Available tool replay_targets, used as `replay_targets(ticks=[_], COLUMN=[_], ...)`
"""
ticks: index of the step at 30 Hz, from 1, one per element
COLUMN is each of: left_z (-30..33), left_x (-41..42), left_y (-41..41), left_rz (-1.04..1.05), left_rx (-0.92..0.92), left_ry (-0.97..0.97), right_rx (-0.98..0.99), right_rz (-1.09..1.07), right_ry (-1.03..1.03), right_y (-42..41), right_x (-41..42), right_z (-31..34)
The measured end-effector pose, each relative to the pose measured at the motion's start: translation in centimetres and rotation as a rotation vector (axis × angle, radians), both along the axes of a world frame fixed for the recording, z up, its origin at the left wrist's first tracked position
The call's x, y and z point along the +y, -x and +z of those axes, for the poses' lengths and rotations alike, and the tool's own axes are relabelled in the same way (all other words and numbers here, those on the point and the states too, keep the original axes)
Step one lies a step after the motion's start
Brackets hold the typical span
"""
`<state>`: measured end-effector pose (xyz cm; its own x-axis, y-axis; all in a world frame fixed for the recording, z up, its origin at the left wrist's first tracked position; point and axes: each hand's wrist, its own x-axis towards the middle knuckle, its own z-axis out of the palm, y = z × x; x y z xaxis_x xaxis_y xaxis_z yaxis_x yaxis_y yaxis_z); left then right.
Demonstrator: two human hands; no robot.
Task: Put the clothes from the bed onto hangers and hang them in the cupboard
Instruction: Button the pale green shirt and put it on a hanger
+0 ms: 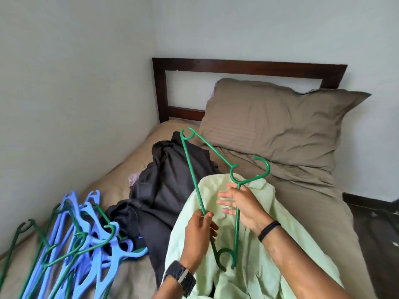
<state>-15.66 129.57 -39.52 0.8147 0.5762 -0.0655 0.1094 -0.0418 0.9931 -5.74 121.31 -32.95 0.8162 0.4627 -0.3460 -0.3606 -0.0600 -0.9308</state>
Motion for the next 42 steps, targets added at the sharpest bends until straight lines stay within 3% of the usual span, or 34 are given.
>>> replay_targets(ticks=[6,11,16,18,22,26,36,42], left_z=[0.0,0.2,0.0,0.1,1.7,1.2,1.6,4.4], left_x=[-4.6,-6.1,-3.6,-2.2,-0.5,0.7,2.4,1.6], left_y=[-6.0,-11.6,-18.9,-21.5,-24.6,-26.2,-24.5,-21.8], left_rz=[-0.354,-0.685,-0.427,-0.354,-0.37,-0.332,-0.28,-0.383], left_rx=[0.075,0.193,0.194,0.275,0.598,0.725,0.527,0.344], left_ry=[-0.127,-0.369,-0.833,-1.006,-1.017,-0.953,-0.889,-1.1], right_rx=[-0.265,-0.515,-0.637,-0.682,-0.705,-0.675,-0.735,-0.868], right_rz=[-0.401,-0.461,-0.388,-0.354,-0.325,-0.307,-0.352,-0.301], right_ry=[0.268,0.475,0.62,0.676,0.762,0.8,0.877,0.895], right_y=[-6.5,-10.0,-12.6,-13.4,-14.8,-16.0,-16.6,-15.6], right_x=[-5.9,-10.6,-14.0,-14.6,-15.1,-15.7,-16.1,-15.1], right_z=[0.3,0.9,-0.8,-1.6,-2.5,-2.6,-0.9,0.6])
